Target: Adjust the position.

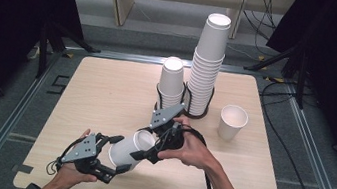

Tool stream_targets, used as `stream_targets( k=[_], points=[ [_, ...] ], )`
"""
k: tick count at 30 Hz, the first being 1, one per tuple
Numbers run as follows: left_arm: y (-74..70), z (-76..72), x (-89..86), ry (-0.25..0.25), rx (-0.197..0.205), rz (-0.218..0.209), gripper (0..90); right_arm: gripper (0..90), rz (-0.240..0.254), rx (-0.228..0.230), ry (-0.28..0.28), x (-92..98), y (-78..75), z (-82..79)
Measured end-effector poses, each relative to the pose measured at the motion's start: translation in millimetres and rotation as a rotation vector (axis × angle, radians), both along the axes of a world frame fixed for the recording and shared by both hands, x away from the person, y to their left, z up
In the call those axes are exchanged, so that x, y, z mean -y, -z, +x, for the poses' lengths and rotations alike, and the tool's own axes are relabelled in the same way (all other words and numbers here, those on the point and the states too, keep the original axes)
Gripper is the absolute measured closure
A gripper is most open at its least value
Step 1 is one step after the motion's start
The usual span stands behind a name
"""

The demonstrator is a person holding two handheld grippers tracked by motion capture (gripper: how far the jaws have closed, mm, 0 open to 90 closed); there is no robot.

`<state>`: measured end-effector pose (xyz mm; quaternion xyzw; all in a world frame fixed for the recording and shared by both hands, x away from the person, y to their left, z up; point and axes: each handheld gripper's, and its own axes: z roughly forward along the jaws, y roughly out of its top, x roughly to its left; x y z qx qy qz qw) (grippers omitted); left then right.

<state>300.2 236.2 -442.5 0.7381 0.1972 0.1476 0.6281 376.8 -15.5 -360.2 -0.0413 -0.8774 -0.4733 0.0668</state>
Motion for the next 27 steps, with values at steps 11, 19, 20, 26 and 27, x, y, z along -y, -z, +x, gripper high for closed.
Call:
stream_targets(
  k=[11,19,20,26,27],
  points=[
    [-1.4,3.1,-6.0,-0.041,-0.029,-0.090,12.1,24.4,0.124,-0.017,0.065,20.3,-8.2,10.2],
    [-1.4,2.4,-3.4,-0.062,-0.020,-0.098,0.0,24.4,0.200,-0.042,0.046,16.8,-11.7,9.6],
    [-1.5,2.7,-3.3,-0.060,-0.011,-0.095,0.0,24.5,0.204,-0.049,0.043,15.3,-11.8,9.0],
    [-1.5,1.6,0.9,-0.078,-0.018,-0.086,0.4,24.5,0.210,-0.071,0.059,8.9,-13.2,6.6],
    [-1.6,1.1,1.4,-0.076,-0.020,-0.084,2.0,24.5,0.222,-0.050,0.052,7.8,-12.8,8.2]
  ],
)
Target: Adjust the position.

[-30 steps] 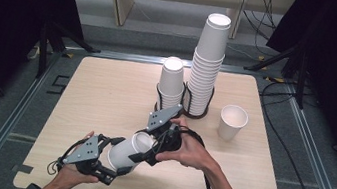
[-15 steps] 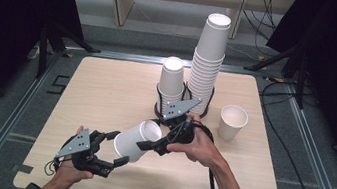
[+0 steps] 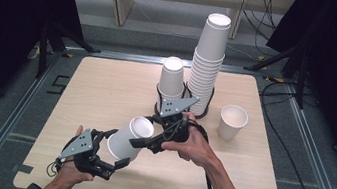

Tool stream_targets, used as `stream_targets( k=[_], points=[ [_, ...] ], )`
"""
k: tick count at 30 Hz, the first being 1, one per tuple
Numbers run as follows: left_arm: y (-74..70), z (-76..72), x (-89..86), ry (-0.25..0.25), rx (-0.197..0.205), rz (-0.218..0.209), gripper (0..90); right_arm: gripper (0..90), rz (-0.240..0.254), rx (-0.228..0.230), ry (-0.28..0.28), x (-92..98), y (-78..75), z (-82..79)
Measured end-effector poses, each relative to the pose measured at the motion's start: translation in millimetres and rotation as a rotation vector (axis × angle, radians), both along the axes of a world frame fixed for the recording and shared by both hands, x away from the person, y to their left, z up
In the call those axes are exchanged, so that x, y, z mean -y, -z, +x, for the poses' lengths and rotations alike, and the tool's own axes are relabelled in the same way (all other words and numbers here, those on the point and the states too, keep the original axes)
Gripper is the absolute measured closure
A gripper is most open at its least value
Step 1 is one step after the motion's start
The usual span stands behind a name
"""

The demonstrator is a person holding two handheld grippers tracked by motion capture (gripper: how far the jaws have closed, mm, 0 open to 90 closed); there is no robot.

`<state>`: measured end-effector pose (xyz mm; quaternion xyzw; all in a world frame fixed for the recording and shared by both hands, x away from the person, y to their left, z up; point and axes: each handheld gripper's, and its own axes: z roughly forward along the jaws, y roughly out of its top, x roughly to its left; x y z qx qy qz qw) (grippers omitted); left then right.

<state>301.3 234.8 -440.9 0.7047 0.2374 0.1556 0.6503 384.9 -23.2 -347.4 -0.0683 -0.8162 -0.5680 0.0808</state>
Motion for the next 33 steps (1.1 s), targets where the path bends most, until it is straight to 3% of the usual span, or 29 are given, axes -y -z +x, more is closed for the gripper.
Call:
stream_targets(
  k=[5,8,18,21,25,28,31,33],
  points=[
    [-0.9,-0.4,1.3,-0.009,-0.002,-0.002,4.1,24.6,0.028,0.004,-0.003,-0.2,-1.9,0.8],
    [-0.5,-0.2,2.2,-0.016,0.000,0.010,0.0,24.6,0.027,-0.001,-0.012,-1.6,-1.7,-0.9],
    [-0.4,-4.1,4.9,-0.004,0.064,0.042,0.0,24.6,0.032,-0.022,-0.030,-9.0,4.7,-2.4],
    [-1.0,-4.7,3.4,0.003,0.083,0.040,0.4,24.6,0.036,-0.056,-0.032,-9.7,4.8,-4.5],
    [-1.8,-2.6,1.6,0.031,0.067,0.065,6.4,24.6,0.039,-0.026,-0.037,-10.3,6.4,-2.1],
    [-3.3,-2.9,1.3,0.036,0.068,0.065,8.4,24.5,0.039,-0.049,-0.035,-7.7,7.7,-0.6],
    [-3.8,-2.7,0.4,0.043,0.067,0.093,9.8,24.1,0.013,-0.048,-0.036,-5.7,7.5,-1.7],
    [-3.4,-2.7,0.6,0.048,0.065,0.108,10.4,23.7,-0.005,-0.014,-0.038,-5.9,7.1,-1.7]
  ],
)
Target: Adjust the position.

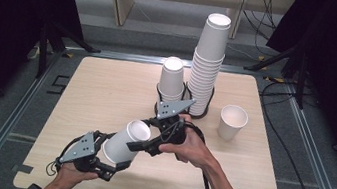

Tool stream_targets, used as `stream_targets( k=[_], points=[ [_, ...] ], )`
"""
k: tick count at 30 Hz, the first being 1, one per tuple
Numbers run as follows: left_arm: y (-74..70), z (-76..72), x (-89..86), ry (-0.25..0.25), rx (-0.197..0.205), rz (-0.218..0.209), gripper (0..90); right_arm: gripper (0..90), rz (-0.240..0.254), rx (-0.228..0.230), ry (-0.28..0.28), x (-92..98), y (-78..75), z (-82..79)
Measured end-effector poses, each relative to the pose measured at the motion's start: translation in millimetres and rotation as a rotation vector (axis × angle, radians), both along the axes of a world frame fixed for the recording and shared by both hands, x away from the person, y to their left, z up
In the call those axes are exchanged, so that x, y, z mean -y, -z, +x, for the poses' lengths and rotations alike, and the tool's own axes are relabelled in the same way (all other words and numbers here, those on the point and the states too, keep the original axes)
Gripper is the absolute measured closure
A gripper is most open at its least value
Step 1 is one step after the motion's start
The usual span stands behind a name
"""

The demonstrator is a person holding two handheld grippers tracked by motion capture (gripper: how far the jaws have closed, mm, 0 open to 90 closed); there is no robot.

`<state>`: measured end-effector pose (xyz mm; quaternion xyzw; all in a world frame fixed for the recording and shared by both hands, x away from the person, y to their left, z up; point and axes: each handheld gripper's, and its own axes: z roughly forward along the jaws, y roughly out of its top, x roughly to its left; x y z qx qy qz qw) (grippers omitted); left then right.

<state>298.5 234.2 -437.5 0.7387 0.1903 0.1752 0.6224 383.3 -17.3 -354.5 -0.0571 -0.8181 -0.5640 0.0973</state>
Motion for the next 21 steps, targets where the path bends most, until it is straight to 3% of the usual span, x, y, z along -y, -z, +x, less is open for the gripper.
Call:
stream_targets(
  k=[3,5,7,10,12,13,14,16,21],
  points=[
    [-0.2,-0.1,-0.2,0.006,-0.002,0.017,10.9,21.8,-0.064,0.040,0.001,-0.7,-1.3,-2.8],
    [-0.1,-0.1,0.2,0.007,-0.003,0.021,11.2,18.7,-0.108,0.030,0.014,-0.2,-2.5,-5.7],
    [1.3,0.3,1.7,0.022,0.003,0.015,11.5,15.8,-0.151,0.052,0.018,-0.1,-3.9,-7.0],
    [0.6,-1.0,1.8,0.029,-0.001,0.067,12.0,15.8,-0.202,0.078,0.004,0.0,-6.7,-10.8],
    [1.9,-0.9,4.2,0.045,0.003,0.055,12.1,15.8,-0.243,0.101,0.006,0.0,-8.1,-12.6],
    [2.0,-1.2,4.5,0.050,0.003,0.061,12.2,15.9,-0.252,0.106,0.002,0.3,-8.8,-12.6],
    [1.2,-1.8,3.5,0.052,-0.002,0.091,12.2,15.9,-0.250,0.147,-0.020,0.1,-9.7,-10.2],
    [1.6,-1.9,3.8,0.061,-0.002,0.101,12.4,16.2,-0.282,0.157,-0.028,0.4,-12.5,-11.4],
    [3.1,-1.5,6.0,0.082,0.000,0.103,12.5,16.8,-0.403,0.230,-0.074,-3.9,-21.6,-14.1]
  ],
)
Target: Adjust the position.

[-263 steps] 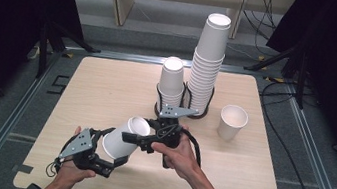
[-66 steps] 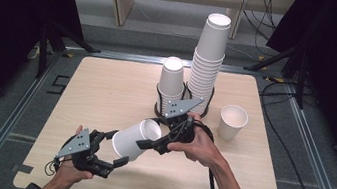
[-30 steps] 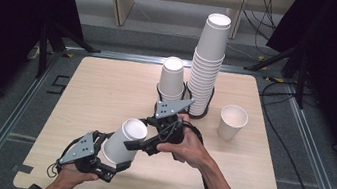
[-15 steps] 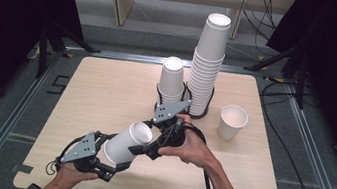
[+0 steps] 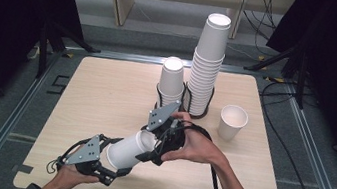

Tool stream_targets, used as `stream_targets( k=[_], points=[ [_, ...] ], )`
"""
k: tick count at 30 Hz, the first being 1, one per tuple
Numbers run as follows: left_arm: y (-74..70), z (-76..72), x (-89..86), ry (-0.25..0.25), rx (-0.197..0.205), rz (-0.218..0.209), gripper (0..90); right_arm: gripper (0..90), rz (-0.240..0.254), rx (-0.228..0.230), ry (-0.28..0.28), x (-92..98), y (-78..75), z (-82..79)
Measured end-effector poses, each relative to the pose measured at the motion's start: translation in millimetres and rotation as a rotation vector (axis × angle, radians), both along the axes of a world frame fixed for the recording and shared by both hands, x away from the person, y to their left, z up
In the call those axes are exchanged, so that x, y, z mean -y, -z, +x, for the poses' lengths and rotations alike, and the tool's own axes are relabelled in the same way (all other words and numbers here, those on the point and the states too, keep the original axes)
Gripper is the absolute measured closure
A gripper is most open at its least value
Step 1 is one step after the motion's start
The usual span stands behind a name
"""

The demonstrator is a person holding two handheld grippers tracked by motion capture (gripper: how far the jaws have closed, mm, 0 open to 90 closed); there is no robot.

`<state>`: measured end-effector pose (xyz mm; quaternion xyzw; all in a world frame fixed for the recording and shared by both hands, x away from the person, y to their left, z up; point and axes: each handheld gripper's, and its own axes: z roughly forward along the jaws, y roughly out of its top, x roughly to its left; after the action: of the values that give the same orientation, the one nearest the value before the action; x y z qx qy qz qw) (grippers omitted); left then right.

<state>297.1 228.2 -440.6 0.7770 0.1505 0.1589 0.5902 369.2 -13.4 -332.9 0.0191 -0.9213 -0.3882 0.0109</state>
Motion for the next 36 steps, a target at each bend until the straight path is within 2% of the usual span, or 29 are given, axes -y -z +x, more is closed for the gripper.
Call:
stream_targets(
  k=[1,2,3,4,5,6,7,8,10,11,12,15,17,19,20,21,22,23,25,26,28,31,33,34,35,36],
  points=[
    [-0.4,-0.5,-0.4,-0.005,-0.002,0.010,12.5,16.8,-0.037,-0.036,0.030,0.0,-1.8,-3.7],
    [-0.6,-0.8,-0.8,-0.006,-0.004,0.022,12.5,17.0,-0.045,-0.030,0.024,-1.3,-2.3,-3.7],
    [-0.3,-1.1,-0.4,-0.006,-0.003,0.028,12.4,17.1,-0.039,0.014,-0.016,-3.9,-2.6,-0.5],
    [0.4,-1.3,0.6,-0.008,-0.007,0.019,12.4,17.2,-0.056,0.029,-0.024,-5.9,-2.6,0.0],
    [0.4,-1.1,0.4,-0.005,-0.004,0.030,12.4,17.2,-0.061,0.029,-0.027,-7.3,-2.3,-0.1],
    [1.6,-1.0,1.9,-0.003,-0.002,0.015,12.4,17.2,-0.066,0.031,-0.039,-9.1,-1.7,0.2],
    [1.6,-1.3,1.9,-0.003,-0.003,0.023,12.4,17.2,-0.074,0.027,-0.041,-10.7,-1.9,-0.8],
    [1.3,-1.5,1.8,-0.003,-0.006,0.032,12.4,17.2,-0.101,-0.014,-0.009,-11.1,-1.7,-4.2],
    [1.2,-1.5,1.8,-0.001,-0.004,0.039,12.4,17.3,-0.103,0.006,-0.033,-15.2,0.5,-3.2],
    [1.2,-1.6,1.8,-0.001,-0.006,0.042,12.4,17.6,-0.100,0.018,-0.064,-17.1,1.8,-1.1],
    [1.1,-1.4,1.7,0.003,-0.001,0.052,12.4,18.0,-0.116,0.014,-0.042,-17.2,3.1,-2.4],
    [1.6,-1.9,2.5,0.009,-0.003,0.061,12.4,19.1,-0.151,-0.019,-0.037,-19.0,5.6,-4.9],
    [2.7,-1.6,3.6,0.018,-0.001,0.052,12.4,20.0,-0.184,-0.035,-0.018,-18.3,5.4,-7.5],
    [2.7,-1.5,3.5,0.021,-0.001,0.059,12.3,20.7,-0.190,-0.021,-0.018,-17.8,6.1,-7.4],
    [2.1,-1.7,2.9,0.018,-0.002,0.072,12.3,21.2,-0.191,-0.038,-0.026,-17.6,7.4,-7.0],
    [2.2,-1.7,2.7,0.018,-0.002,0.077,12.2,21.7,-0.181,-0.049,-0.019,-17.8,8.5,-8.0],
    [2.4,-1.9,3.1,0.019,-0.006,0.077,12.2,21.9,-0.156,-0.034,-0.042,-17.8,11.0,-5.9],
    [2.7,-1.9,3.4,0.021,-0.005,0.081,12.2,22.4,-0.185,-0.032,-0.044,-17.4,10.0,-5.9],
    [3.0,-2.1,3.7,0.024,-0.008,0.087,12.2,22.8,-0.172,-0.028,-0.051,-17.0,11.2,-6.4],
    [4.2,-1.5,4.8,0.030,-0.004,0.074,12.1,23.0,-0.171,-0.018,-0.069,-17.0,11.2,-5.3],
    [3.6,-1.9,4.2,0.031,-0.008,0.094,12.1,23.3,-0.164,-0.037,-0.061,-16.2,13.5,-6.3],
    [4.0,-2.4,5.0,0.034,-0.007,0.104,12.1,23.3,-0.175,-0.023,-0.075,-14.6,14.8,-4.4],
    [4.1,-2.0,4.7,0.039,-0.007,0.117,12.1,23.2,-0.171,-0.034,-0.067,-14.2,16.5,-5.2],
    [4.4,-2.1,5.2,0.040,-0.010,0.115,12.2,23.2,-0.158,-0.013,-0.104,-15.0,17.7,-2.6],
    [5.3,-1.8,6.2,0.046,-0.009,0.105,12.2,23.2,-0.159,-0.011,-0.106,-14.9,18.2,-2.6],
    [5.2,-2.1,6.1,0.046,-0.010,0.115,12.2,23.2,-0.177,-0.020,-0.082,-13.8,17.7,-4.6]
  ],
)
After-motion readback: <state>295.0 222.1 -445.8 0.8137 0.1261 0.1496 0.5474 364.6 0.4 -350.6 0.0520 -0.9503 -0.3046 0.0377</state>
